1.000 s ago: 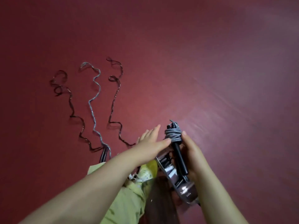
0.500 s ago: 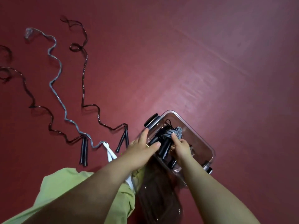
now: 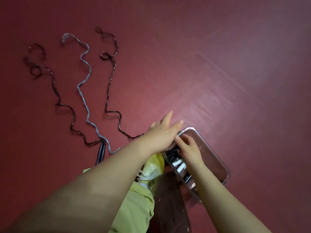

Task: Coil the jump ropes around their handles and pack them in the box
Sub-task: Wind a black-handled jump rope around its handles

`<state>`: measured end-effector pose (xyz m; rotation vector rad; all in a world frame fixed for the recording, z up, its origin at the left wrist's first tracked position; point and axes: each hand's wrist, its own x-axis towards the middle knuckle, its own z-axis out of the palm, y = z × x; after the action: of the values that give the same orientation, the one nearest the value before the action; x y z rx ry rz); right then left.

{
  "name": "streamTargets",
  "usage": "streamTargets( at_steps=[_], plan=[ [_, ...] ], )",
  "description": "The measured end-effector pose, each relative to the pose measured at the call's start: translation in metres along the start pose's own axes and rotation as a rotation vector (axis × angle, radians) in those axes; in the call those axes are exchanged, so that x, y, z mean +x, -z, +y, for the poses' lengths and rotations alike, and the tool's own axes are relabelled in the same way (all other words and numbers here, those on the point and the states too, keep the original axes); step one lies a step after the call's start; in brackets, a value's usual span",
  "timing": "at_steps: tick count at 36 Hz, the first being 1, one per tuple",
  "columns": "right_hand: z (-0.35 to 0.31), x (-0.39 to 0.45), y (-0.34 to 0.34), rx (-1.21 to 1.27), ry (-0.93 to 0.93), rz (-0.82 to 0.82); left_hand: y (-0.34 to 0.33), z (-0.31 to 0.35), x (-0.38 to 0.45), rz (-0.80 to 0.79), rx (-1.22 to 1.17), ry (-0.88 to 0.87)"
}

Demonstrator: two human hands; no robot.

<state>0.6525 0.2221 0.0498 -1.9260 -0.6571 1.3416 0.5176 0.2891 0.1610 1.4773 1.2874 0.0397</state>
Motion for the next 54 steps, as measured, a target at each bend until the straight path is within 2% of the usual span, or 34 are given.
streamTargets(
  at_steps=[6,12,16,21,27,32,35,39,44,47,52,54],
  plan=[
    [-0.106,-0.042,-0.046,-0.166,0.23,-0.273,0.091,-0.012,-0.055,0.271,-0.018,-0.104],
    [-0.195,-0.077,-0.111,-0.482,0.367,-0.579,0.146,-0.099,-0.126,0.472,-0.127,0.05],
    [-0.211,-0.088,-0.161,-0.681,0.358,-0.732,0.151,-0.152,-0.151,0.586,-0.246,0.123],
    [-0.178,-0.082,-0.235,-0.811,0.336,-0.818,0.137,-0.215,-0.156,0.665,-0.318,0.195],
    [-0.084,-0.044,-0.288,-0.773,0.204,-0.767,0.106,-0.285,-0.138,0.586,-0.357,0.367],
    [-0.003,0.0,-0.304,-0.738,0.098,-0.669,0.078,-0.333,-0.115,0.512,-0.556,0.437],
    [0.024,0.026,-0.316,-0.739,0.128,-0.58,0.065,-0.357,-0.103,0.467,-0.637,0.466],
    [0.043,0.056,-0.34,-0.822,0.197,-0.468,0.052,-0.38,-0.092,0.428,-0.722,0.488],
    [0.053,0.075,-0.362,-1.205,0.212,-0.432,0.044,-0.391,-0.084,0.42,-0.743,0.529],
    [0.057,0.078,-0.363,-1.349,0.266,-0.418,0.041,-0.391,-0.083,0.417,-0.761,0.528],
    [0.044,0.048,-0.358,-1.351,0.48,-0.478,0.054,-0.375,-0.094,0.441,-0.747,0.483],
    [0.029,0.025,-0.356,-1.251,0.466,-0.497,0.063,-0.365,-0.102,0.467,-0.763,0.447]
  ],
)
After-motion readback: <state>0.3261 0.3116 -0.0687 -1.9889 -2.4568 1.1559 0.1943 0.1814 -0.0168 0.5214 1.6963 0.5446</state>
